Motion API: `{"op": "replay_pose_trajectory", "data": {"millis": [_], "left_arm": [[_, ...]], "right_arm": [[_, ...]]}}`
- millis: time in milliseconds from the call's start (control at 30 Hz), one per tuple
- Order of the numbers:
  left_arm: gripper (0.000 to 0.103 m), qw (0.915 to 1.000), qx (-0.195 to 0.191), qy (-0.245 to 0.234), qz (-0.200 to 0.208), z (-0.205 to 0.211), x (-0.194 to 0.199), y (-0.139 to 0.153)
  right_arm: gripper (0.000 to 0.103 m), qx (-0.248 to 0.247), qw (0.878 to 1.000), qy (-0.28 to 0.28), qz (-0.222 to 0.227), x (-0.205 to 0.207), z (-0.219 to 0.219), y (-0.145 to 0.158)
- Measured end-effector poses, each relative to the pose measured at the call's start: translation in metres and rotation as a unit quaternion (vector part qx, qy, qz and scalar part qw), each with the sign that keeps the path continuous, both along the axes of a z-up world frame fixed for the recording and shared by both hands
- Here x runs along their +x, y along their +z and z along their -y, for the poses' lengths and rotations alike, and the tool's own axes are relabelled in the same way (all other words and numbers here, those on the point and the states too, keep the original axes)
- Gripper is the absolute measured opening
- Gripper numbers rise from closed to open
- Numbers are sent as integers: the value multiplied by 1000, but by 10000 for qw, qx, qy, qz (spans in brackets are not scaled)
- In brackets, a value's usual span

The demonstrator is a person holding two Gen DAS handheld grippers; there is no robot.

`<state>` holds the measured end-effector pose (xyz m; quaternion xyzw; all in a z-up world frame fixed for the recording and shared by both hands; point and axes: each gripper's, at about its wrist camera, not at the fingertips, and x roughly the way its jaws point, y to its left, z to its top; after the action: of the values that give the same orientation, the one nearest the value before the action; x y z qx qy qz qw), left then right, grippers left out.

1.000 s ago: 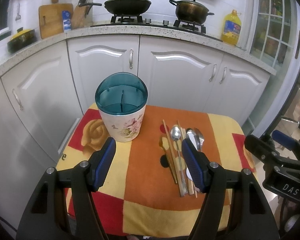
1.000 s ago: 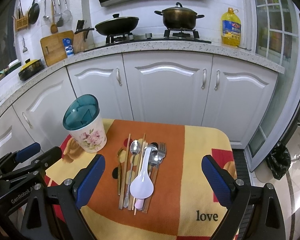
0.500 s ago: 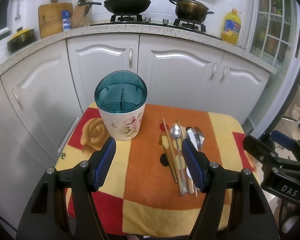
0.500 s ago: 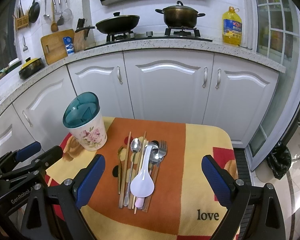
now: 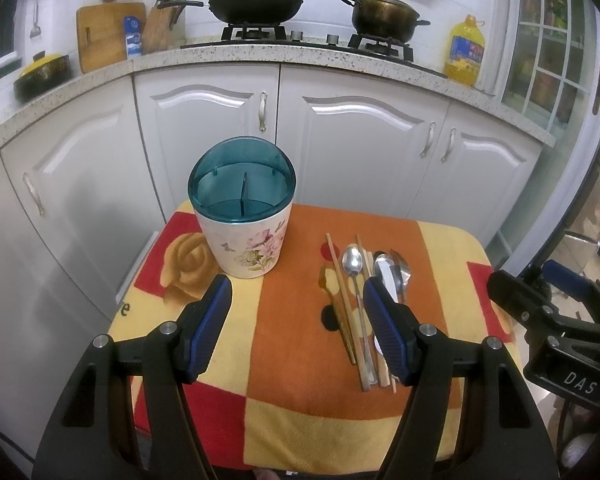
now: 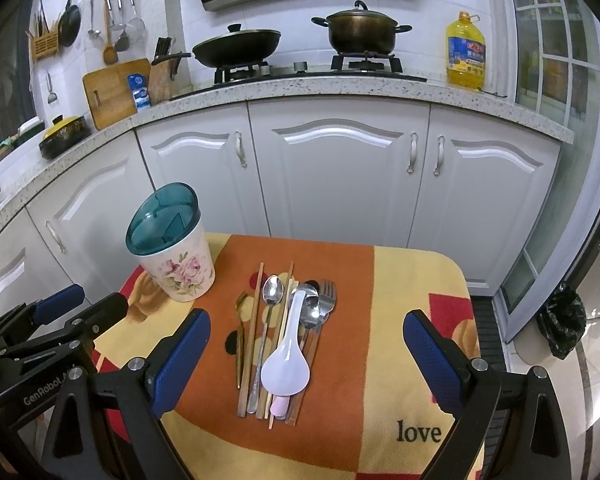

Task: Organize utensils

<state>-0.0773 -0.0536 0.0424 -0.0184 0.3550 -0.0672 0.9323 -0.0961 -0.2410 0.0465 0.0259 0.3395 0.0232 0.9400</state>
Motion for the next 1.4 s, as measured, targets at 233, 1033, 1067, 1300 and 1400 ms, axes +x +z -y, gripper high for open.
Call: {"op": "replay_pose_trajectory", "data": {"millis": [233, 1033, 1067, 1300, 1400], "left_arm": [[68, 10000, -5, -4, -13, 0, 0, 0], [68, 9994, -168, 89, -288, -9, 15, -14], [68, 9992, -205, 113, -332, -11, 17, -16], [68, 9979, -334, 127, -546, -17, 26, -31], [68, 9972, -372, 80, -651, -17, 31, -38]], "right_arm": [[97, 8, 10000, -19, -29, 2, 1, -1], [97, 1, 9989, 47, -458, 17, 6, -24], [97, 6, 9988, 32, -491, 18, 8, -27], [94, 138, 9970, -42, -757, 28, 24, -51], [85, 236, 9963, 129, -812, 35, 25, -57]]}}
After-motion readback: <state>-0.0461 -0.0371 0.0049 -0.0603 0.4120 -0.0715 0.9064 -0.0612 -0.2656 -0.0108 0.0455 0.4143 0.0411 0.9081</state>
